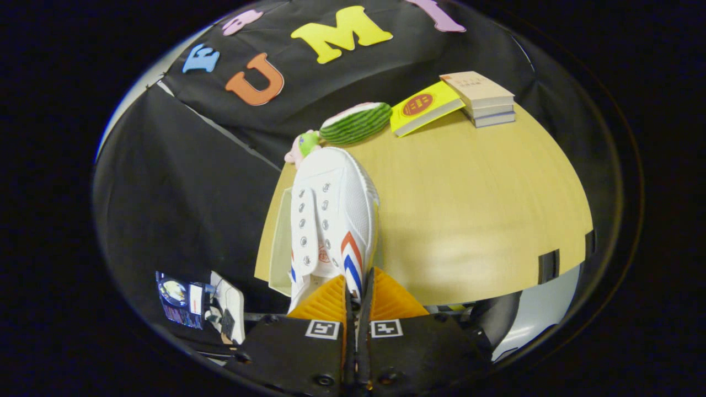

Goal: Open the storage box then place both shoes into the box .Put the left shoe in first, then the right shoe, with the right side of both shoes facing outward in a uniform manner.

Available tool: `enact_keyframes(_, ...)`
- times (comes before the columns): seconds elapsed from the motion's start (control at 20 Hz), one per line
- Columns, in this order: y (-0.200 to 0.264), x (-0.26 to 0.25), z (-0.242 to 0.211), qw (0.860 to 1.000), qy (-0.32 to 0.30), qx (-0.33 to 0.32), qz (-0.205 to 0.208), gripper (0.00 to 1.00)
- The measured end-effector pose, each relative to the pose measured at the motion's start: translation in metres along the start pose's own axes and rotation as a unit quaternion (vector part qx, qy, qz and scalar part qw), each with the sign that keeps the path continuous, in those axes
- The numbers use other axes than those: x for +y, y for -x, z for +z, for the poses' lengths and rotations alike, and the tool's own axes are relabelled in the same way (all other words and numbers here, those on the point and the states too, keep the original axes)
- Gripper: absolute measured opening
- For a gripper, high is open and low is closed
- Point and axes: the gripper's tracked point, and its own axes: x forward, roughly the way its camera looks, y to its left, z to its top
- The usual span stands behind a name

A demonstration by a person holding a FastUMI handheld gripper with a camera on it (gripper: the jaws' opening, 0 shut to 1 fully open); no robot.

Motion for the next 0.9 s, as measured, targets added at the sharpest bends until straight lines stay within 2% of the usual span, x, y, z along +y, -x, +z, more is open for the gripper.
enact_keyframes(0.35, -0.045, 0.048, 0.004, 1.000, -0.022, 0.006, 0.005, 0.07)
enact_keyframes(0.55, -0.081, 0.045, -0.002, 0.999, -0.024, 0.010, -0.019, 0.07)
enact_keyframes(0.7, -0.109, 0.036, -0.005, 0.998, -0.047, 0.027, -0.032, 0.07)
enact_keyframes(0.9, -0.122, 0.032, -0.004, 0.998, -0.044, 0.027, -0.048, 0.08)
